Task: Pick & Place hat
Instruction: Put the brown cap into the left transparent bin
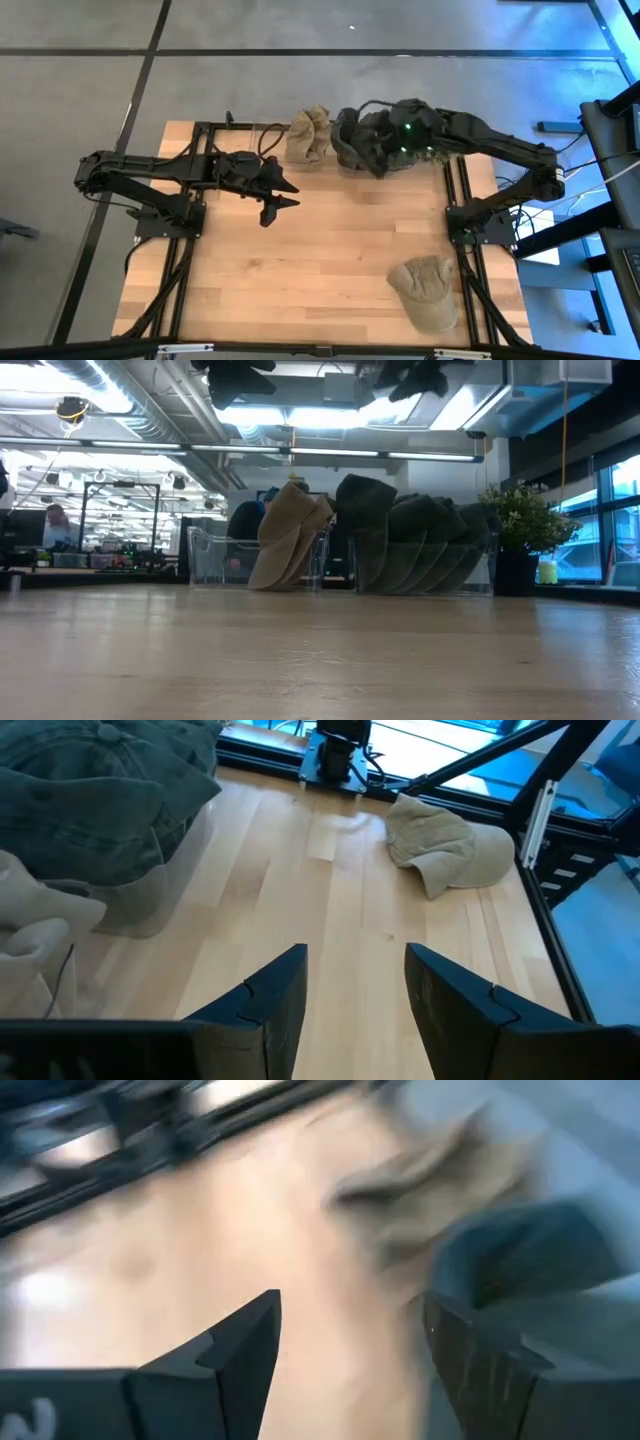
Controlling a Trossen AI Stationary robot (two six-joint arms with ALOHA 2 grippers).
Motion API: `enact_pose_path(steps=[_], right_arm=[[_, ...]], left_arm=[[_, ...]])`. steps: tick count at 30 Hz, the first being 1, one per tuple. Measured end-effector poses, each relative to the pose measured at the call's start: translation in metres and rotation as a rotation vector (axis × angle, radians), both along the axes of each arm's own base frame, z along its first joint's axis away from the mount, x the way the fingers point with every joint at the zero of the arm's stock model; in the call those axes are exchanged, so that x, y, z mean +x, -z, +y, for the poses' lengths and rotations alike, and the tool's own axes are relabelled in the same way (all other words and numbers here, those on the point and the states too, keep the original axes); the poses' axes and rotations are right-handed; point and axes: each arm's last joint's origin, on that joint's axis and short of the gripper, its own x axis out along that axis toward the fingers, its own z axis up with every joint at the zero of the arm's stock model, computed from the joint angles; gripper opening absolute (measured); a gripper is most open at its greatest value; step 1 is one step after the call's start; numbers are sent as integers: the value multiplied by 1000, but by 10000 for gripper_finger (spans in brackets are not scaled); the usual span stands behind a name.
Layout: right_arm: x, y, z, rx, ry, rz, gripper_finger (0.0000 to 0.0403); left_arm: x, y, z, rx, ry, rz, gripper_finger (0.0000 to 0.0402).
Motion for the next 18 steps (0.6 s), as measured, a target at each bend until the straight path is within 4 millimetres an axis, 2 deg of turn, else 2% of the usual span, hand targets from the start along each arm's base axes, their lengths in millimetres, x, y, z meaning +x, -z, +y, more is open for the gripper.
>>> enact_pose_path(steps=[3,7,11,15,18], right_arm=[[-6,-3,16,175,-82,49,245],[-19,10,44,320,-170,260,245],[-27,41,71,362,-205,493,245],[-32,78,96,394,-306,658,245],[-40,104,108,451,-299,773,240]], left_arm=[[0,1,1,13,-23,3,166],[1,1,1,42,-34,5,164],[1,1,1,70,-18,5,164],[1,1,1,70,-19,5,166],[1,1,1,70,-19,5,164]])
